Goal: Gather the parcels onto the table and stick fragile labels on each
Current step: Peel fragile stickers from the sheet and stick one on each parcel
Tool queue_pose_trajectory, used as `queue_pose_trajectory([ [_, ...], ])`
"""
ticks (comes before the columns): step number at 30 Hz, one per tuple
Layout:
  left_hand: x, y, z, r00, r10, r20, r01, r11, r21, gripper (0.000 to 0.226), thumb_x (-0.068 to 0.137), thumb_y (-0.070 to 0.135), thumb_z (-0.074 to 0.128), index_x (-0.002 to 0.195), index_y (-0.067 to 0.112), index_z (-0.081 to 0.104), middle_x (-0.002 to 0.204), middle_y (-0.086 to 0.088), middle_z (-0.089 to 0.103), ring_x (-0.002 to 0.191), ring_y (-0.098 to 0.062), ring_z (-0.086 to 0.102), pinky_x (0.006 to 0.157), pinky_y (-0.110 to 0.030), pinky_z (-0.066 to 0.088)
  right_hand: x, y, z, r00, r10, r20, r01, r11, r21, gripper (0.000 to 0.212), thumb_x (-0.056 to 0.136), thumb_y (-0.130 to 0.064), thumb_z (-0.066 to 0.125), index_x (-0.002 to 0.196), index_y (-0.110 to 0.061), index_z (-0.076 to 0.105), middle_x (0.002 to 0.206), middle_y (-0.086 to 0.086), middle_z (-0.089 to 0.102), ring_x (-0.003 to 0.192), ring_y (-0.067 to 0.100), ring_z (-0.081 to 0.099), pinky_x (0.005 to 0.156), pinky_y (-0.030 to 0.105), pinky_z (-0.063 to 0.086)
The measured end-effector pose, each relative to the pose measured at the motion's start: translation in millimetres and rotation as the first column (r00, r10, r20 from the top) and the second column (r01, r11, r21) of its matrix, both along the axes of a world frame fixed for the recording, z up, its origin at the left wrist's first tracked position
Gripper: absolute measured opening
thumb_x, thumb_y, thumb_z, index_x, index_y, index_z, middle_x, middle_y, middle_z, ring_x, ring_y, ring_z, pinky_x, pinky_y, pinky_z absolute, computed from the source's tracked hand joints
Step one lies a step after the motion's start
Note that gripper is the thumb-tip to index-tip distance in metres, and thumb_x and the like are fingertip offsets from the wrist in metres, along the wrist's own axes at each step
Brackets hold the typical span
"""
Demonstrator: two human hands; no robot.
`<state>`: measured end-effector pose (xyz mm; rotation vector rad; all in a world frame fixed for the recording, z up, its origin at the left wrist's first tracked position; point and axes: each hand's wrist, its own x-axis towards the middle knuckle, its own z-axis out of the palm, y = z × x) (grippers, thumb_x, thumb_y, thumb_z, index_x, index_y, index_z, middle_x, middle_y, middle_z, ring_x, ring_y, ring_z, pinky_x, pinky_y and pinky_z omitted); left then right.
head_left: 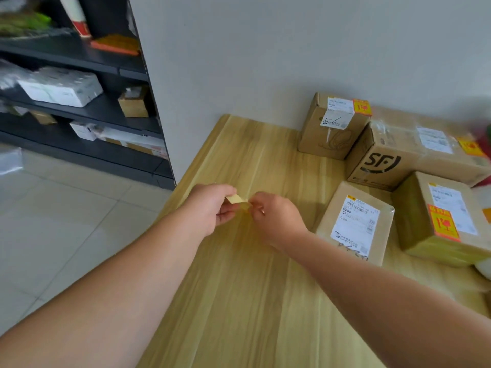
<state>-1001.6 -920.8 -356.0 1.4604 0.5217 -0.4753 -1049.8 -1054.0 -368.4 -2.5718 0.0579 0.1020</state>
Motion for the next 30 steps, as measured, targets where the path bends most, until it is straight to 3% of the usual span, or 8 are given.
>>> queue_pose_trajectory([
  [4,-6,-1,46,0.991,0.073,0.115,-0.076,0.997,0.022,0.025,0.091,0.044,0.059,0.094,0.020,0.057,0.073,-0.003,0.059,0.066,-0.018,0.058,0.063,-0.030,0.051,-6,-21,46,0.981,-0.192,-0.031,0.193,0.944,0.268,0.031,0.095,-0.018,0.053,0.067,-0.013,0.042,0.060,0.001,0.040,0.058,0.020,0.038,0.052,0.029,0.029],
  [11,-37,3,108,0.975,-0.041,0.217,0.007,0.988,0.154,0.066,0.076,0.055,0.066,0.127,0.016,0.051,0.122,-0.005,0.058,0.110,-0.030,0.056,0.097,-0.046,0.044,-40,-56,128,0.959,-0.254,-0.123,0.278,0.770,0.575,0.017,0.096,-0.015,0.054,0.098,0.001,0.060,0.094,0.023,0.066,0.088,0.034,0.069,0.087,0.051,0.055],
  [13,-49,-3,125,0.977,-0.126,0.173,0.110,0.989,0.102,0.081,0.060,0.060,0.075,0.126,0.019,0.053,0.121,-0.007,0.061,0.106,-0.030,0.060,0.091,-0.048,0.048,-50,-66,148,0.960,-0.250,-0.127,0.271,0.710,0.651,0.014,0.098,-0.012,0.052,0.092,-0.012,0.064,0.092,0.010,0.069,0.089,0.026,0.069,0.086,0.044,0.057],
  [16,-68,-15,149,0.953,-0.210,0.220,0.199,0.977,0.072,0.059,0.074,0.044,0.076,0.120,0.012,0.056,0.105,-0.004,0.066,0.088,-0.019,0.063,0.065,-0.029,0.044,-64,-81,174,0.959,-0.257,-0.118,0.259,0.627,0.735,0.016,0.099,-0.013,0.051,0.090,-0.018,0.062,0.088,0.004,0.068,0.080,0.020,0.068,0.070,0.033,0.057],
  [20,-74,-24,161,0.931,-0.242,0.273,0.225,0.970,0.093,0.123,0.030,0.053,0.091,0.137,0.015,0.043,0.126,-0.008,0.062,0.112,-0.027,0.060,0.090,-0.041,0.049,-82,-100,205,0.948,-0.305,-0.086,0.249,0.549,0.798,0.017,0.099,-0.012,0.050,0.089,-0.019,0.061,0.074,-0.001,0.066,0.059,0.010,0.065,0.061,0.028,0.053],
  [24,-105,-36,189,0.890,-0.357,0.284,0.328,0.933,0.145,0.053,0.071,0.026,0.081,0.117,0.010,0.060,0.111,-0.007,0.069,0.098,-0.022,0.065,0.065,-0.028,0.043,-97,-117,230,0.923,-0.373,-0.091,0.264,0.445,0.856,0.017,0.100,-0.008,0.047,0.089,-0.015,0.058,0.072,0.004,0.061,0.048,0.011,0.062,0.059,0.031,0.053],
  [26,-114,-42,194,0.866,-0.391,0.311,0.339,0.917,0.208,0.017,0.080,0.011,0.073,0.095,0.011,0.065,0.107,-0.010,0.070,0.094,-0.024,0.064,0.072,-0.029,0.046,-102,-126,239,0.910,-0.403,-0.097,0.266,0.389,0.882,0.012,0.099,-0.010,0.048,0.092,-0.013,0.057,0.088,0.011,0.063,0.066,0.020,0.067,0.068,0.038,0.057],
  [30,-120,-54,206,0.868,-0.304,0.393,0.271,0.952,0.139,0.010,0.084,-0.001,0.065,0.088,0.007,0.061,0.099,-0.018,0.069,0.085,-0.029,0.066,0.078,-0.040,0.054,-119,-136,246,0.903,-0.407,-0.139,0.278,0.307,0.910,0.013,0.095,-0.017,0.058,0.107,-0.011,0.055,0.100,0.015,0.065,0.088,0.030,0.069,0.080,0.048,0.058],
])
